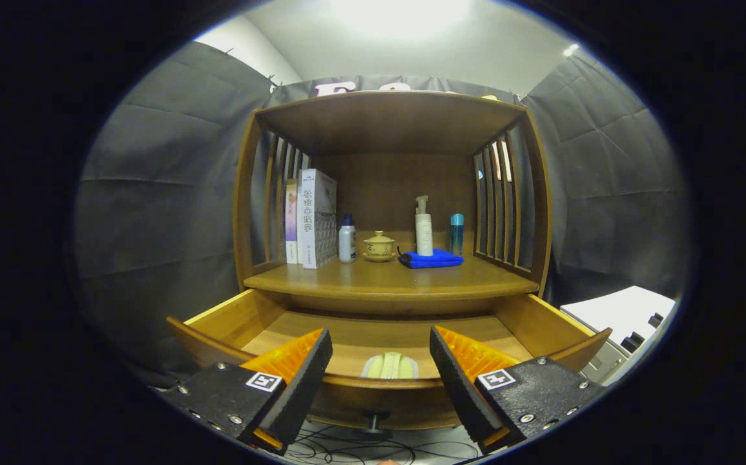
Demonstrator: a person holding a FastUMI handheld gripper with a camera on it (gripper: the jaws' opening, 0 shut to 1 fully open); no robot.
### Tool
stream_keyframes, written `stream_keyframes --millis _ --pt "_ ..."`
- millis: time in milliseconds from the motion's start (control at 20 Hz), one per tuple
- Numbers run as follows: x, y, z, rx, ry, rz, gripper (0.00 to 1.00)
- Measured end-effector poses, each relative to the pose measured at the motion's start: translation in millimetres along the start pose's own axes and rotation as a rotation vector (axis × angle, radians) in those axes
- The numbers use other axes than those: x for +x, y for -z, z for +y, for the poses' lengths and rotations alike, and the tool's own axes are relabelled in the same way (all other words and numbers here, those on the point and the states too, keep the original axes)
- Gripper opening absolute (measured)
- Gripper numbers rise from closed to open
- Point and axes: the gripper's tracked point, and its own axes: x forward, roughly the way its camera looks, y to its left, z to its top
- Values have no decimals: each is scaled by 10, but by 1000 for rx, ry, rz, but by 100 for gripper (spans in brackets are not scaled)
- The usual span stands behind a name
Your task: Pull open the drawer, take out the items inside it, and place them on the countertop above the cabinet.
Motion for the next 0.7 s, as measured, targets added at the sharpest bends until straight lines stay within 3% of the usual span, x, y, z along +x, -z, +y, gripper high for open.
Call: stream_keyframes --millis 300,700 --pt "415 -65 -70 20 -9 99 94" --pt "827 289 -129 46 -9 339 94"
